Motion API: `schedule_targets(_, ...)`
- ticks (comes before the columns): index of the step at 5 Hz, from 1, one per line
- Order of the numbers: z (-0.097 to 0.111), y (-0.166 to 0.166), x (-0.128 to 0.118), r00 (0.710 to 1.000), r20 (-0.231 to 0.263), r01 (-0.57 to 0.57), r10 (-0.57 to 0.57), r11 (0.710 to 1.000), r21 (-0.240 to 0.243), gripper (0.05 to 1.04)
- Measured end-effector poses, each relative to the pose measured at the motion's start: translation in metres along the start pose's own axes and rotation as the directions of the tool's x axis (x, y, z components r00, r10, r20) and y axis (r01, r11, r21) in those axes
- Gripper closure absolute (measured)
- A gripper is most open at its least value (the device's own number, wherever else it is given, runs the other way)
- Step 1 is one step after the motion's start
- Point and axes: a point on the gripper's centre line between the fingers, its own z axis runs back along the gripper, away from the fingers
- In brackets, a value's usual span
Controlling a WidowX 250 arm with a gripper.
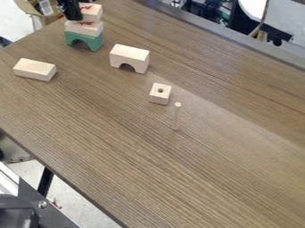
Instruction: Put the block on the top of the other block
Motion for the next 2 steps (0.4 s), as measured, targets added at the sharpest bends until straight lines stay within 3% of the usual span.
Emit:
schedule_targets(1,-0.0003,0.0001,0.0005,1.0,0.003,-0.002,0.002,1.0,-0.001,0.478)
schedule_targets(2,-0.0003,0.0,0.0023,1.0,0.014,-0.002,0.002,1.0,-0.001,0.178)
